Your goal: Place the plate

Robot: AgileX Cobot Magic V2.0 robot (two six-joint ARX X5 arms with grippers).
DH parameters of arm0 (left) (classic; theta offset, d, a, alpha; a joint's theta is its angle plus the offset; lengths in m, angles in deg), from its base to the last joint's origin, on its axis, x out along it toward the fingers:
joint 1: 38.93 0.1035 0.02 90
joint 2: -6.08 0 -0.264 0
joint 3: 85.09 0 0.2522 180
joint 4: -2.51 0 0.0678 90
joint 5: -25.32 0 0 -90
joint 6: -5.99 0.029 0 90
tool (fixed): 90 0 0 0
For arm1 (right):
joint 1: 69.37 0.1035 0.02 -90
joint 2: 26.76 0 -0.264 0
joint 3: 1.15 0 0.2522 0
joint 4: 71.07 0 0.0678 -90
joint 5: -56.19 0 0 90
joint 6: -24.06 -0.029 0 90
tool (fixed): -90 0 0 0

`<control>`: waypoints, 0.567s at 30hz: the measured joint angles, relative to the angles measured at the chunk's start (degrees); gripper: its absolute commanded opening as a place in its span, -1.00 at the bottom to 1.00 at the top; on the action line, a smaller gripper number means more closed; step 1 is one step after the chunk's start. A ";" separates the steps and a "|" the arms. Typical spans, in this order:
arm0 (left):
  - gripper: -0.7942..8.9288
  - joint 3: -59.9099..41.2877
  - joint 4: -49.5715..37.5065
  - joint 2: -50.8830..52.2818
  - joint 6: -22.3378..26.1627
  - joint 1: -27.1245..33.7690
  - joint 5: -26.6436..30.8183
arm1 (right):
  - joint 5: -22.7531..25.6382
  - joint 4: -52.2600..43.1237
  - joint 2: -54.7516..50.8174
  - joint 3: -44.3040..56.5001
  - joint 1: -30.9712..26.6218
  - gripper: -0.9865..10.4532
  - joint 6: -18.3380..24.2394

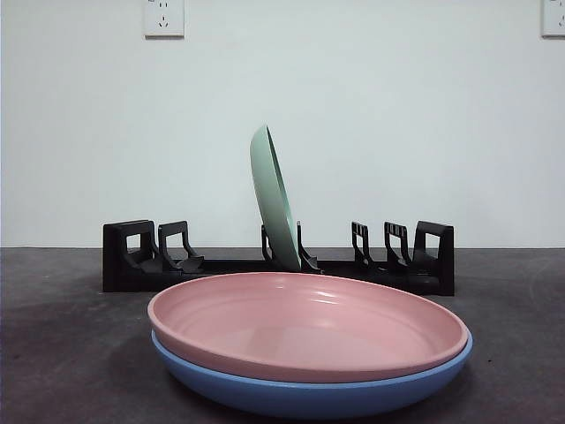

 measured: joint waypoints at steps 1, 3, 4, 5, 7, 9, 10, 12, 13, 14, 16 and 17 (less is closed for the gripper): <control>0.25 0.52 0.59 0.55 -0.02 0.00 0.00 | -0.22 -1.20 0.98 0.00 0.55 -0.07 -0.68; 0.25 1.79 1.68 1.44 -0.28 0.00 0.00 | -1.27 -4.55 3.67 0.00 2.03 -0.05 -2.49; 0.25 2.32 2.32 1.60 -0.44 0.00 0.02 | -1.46 -5.99 4.83 0.00 2.75 -0.05 -3.26; 0.25 2.78 3.10 1.64 -0.50 0.00 0.00 | -1.51 -7.58 6.38 -0.02 3.63 -0.05 -4.04; 0.25 3.58 4.81 1.62 -0.68 0.00 0.02 | -1.57 -9.18 9.73 -0.70 5.07 -0.05 -5.29; 0.25 4.15 5.97 1.62 -0.90 0.00 0.00 | -1.60 -9.55 14.03 -2.67 6.19 -0.05 -6.21; 0.25 4.33 6.14 1.62 -1.03 0.00 0.00 | -1.62 -9.62 16.06 -3.89 6.60 -0.05 -6.45; 0.25 4.52 6.16 1.62 -1.49 0.00 0.02 | -1.60 -9.70 20.70 -7.26 7.58 -0.05 -6.88; 0.25 4.52 6.29 1.62 -1.60 0.00 0.00 | -1.60 -9.79 22.67 -8.94 7.89 -0.05 -7.10; 0.25 4.52 6.69 1.62 -1.88 0.00 0.00 | -1.55 -9.97 25.09 -10.99 8.15 -0.05 -7.15; 0.25 4.52 7.65 1.62 -2.08 0.00 0.02 | -1.53 -10.05 29.38 -14.84 8.48 -0.05 -7.28; 0.25 4.52 8.17 1.62 -2.16 0.00 0.02 | -1.44 -10.08 31.69 -16.96 8.72 -0.05 -7.32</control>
